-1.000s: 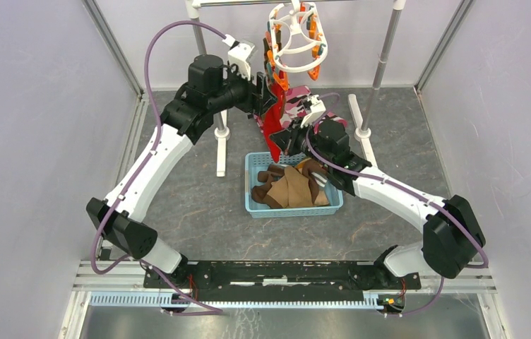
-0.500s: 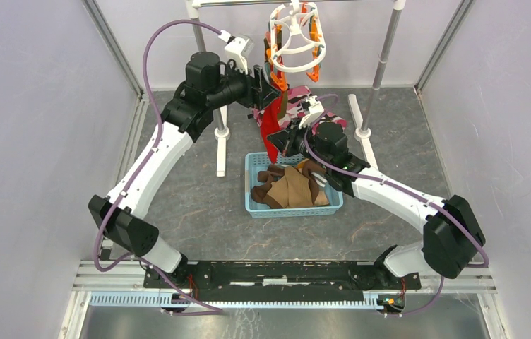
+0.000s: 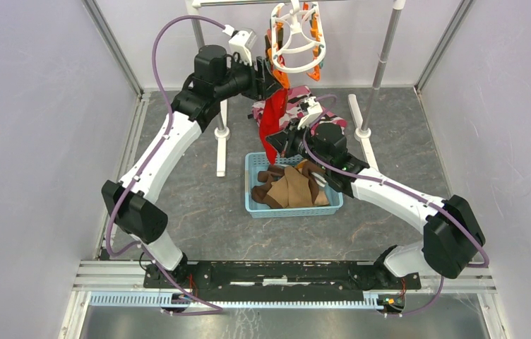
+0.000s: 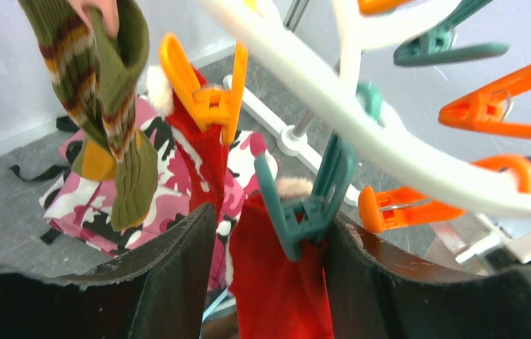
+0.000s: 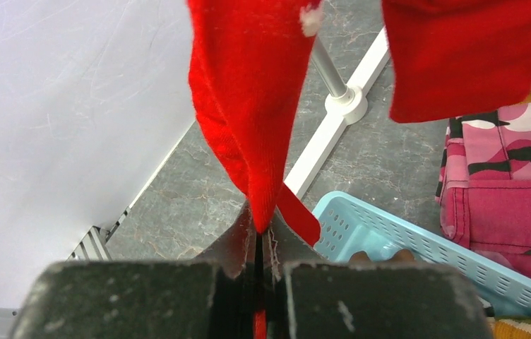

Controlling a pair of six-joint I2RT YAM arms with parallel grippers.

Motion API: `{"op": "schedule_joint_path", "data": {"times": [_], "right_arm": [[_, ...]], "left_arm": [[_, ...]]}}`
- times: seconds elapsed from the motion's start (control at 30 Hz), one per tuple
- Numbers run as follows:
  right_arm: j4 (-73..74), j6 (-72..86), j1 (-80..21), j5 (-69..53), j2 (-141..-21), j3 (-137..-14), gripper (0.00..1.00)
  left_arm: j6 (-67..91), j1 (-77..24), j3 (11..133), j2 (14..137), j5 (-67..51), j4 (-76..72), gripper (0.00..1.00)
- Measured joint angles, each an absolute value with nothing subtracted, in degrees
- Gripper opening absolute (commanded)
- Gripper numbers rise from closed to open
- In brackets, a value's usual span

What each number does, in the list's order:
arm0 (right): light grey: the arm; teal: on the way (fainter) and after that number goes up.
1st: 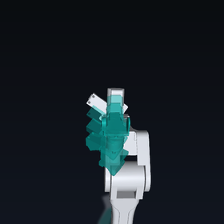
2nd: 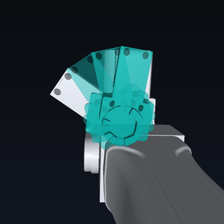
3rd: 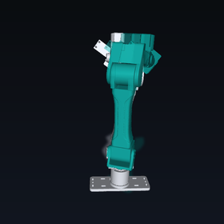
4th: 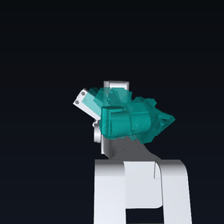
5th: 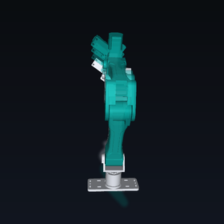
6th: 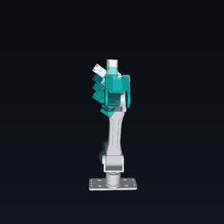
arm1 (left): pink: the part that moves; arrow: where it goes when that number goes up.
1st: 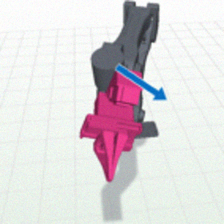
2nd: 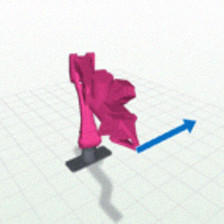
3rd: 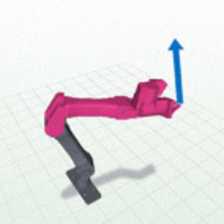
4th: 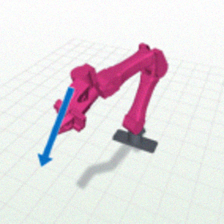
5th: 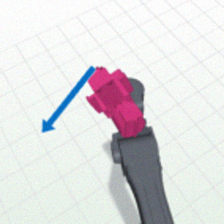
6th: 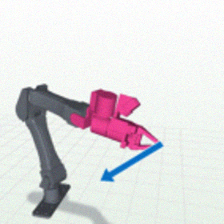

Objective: Remove the socks clipped to the hanger

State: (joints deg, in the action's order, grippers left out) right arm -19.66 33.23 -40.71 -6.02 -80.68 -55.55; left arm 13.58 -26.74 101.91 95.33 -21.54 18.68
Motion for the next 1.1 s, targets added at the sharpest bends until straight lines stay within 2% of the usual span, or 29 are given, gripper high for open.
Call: {"op": "schedule_joint_path", "data": {"times": [0.1,0.33,0.57,0.73,0.8,0.87,0.9,1.1], "right_arm": [[-19.7,33.2,-40.9,-6.1,-80.7,-55.5,0.0],[-19.7,33.3,-40.9,-6.4,-80.7,-55.5,0.0],[-19.7,33.4,-41.2,-6.5,-80.7,-55.5,0.0],[-19.7,33.4,-41.2,-6.6,-80.7,-55.5,0.0],[-19.7,33.4,-41.2,-6.6,-80.7,-55.5,0.0],[-19.6,33.4,-41.2,-6.7,-80.7,-55.5,0.0],[-19.6,33.4,-41.2,-6.7,-80.7,-55.5,0.0],[-18.7,33.0,-41.3,-6.4,-80.7,-55.5,0.0]], "left_arm": [[14.0,-26.7,103.9,96.0,-21.6,17.7,0.66],[14.5,-26.5,106.8,96.6,-22.1,15.1,0.66],[14.5,-26.0,107.2,97.5,-22.7,14.5,0.58],[14.5,-26.0,107.2,97.7,-22.7,14.5,0.42],[14.5,-26.1,107.2,97.7,-22.7,14.4,0.28],[14.6,-26.1,107.2,97.7,-23.0,14.2,0.06],[14.5,-26.0,107.2,97.7,-23.3,13.8,0.03],[14.4,-26.1,107.5,97.7,-26.3,12.7,0.02]]}}
